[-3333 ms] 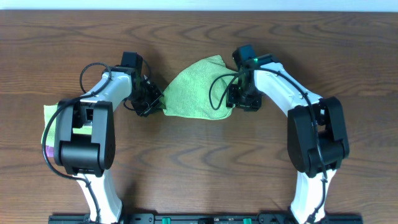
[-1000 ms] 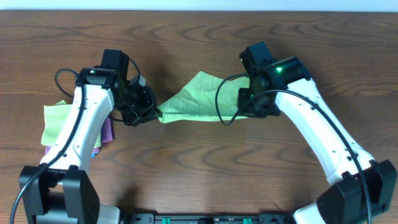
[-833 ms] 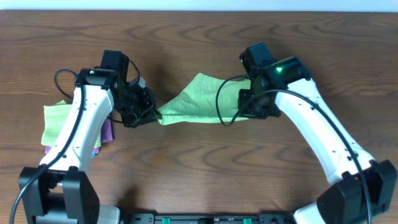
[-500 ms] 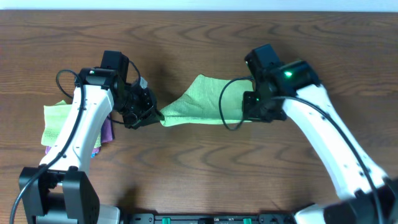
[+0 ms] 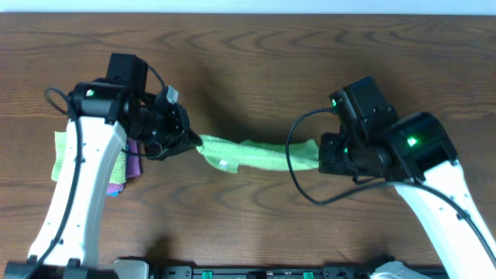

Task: Fold the cloth
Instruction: 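Pull the grippers apart to stretch the cloth between them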

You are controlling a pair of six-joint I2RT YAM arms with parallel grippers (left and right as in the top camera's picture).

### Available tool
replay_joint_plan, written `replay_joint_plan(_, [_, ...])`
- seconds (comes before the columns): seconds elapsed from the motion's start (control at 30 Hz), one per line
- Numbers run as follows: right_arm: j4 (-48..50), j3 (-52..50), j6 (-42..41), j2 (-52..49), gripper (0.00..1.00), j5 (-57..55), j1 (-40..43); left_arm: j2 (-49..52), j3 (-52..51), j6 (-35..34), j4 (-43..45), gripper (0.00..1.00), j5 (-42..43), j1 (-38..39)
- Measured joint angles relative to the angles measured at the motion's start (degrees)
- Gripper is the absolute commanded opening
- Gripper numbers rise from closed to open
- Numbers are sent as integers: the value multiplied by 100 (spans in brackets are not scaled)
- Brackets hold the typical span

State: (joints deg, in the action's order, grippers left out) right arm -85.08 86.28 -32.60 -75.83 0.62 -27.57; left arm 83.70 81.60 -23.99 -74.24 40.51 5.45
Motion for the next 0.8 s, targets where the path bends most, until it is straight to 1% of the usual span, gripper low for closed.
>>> replay_joint_plan(0.13, [-127, 125, -153, 24, 1, -13, -254, -153, 2, -7, -188, 6, -2, 2])
replay_joint_plan(0.23, [-417, 236, -308, 24, 1, -20, -378, -151, 2, -48, -317, 6, -22, 63])
replay_joint_plan(0.37, [-861, 498, -496, 22, 1, -72, -420, -151, 2, -184, -501, 6, -22, 186])
replay_joint_plan(0.53, [-1163, 964, -647, 20, 1, -166, -420, -151, 35, -361, -748, 6, -22, 275])
replay_joint_plan(0.63, [-1196, 1158, -704, 20, 1, -177, -420, -146, 297, -439, -1008, 6, -22, 284])
replay_joint_plan(0.8, [-1204, 1172, -734, -55, 1, -160, -420, -149, 697, -492, -1268, 6, -33, 286])
